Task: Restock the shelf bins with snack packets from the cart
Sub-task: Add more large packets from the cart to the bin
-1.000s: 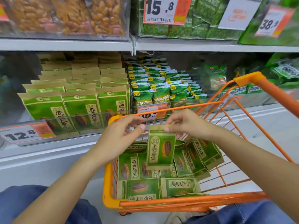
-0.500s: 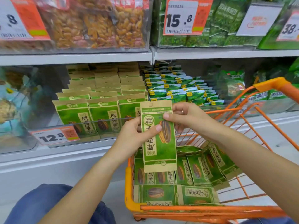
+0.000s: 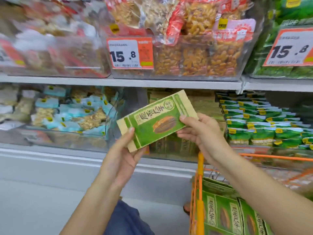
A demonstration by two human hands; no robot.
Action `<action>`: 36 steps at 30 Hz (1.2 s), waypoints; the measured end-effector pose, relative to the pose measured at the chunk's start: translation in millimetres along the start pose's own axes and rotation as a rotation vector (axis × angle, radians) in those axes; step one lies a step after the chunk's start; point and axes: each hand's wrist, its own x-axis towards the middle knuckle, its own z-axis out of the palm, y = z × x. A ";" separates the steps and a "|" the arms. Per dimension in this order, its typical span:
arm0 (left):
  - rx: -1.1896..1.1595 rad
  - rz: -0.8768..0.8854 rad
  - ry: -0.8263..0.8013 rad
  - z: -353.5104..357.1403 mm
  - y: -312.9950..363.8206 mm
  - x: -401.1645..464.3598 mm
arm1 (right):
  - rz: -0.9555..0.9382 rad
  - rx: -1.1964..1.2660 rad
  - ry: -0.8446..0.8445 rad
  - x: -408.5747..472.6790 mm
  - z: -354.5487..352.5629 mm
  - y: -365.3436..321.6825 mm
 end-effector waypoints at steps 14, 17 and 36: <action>1.011 0.763 0.326 -66.7 70.3 23.1 | -0.735 -1.255 -0.038 41.9 41.6 32.1; 1.174 0.785 0.335 -51.8 58.0 55.4 | -0.920 -1.415 -0.025 58.8 47.8 29.3; 0.784 0.252 0.389 -19.4 6.8 208.8 | -0.765 -1.599 0.061 76.8 25.9 36.3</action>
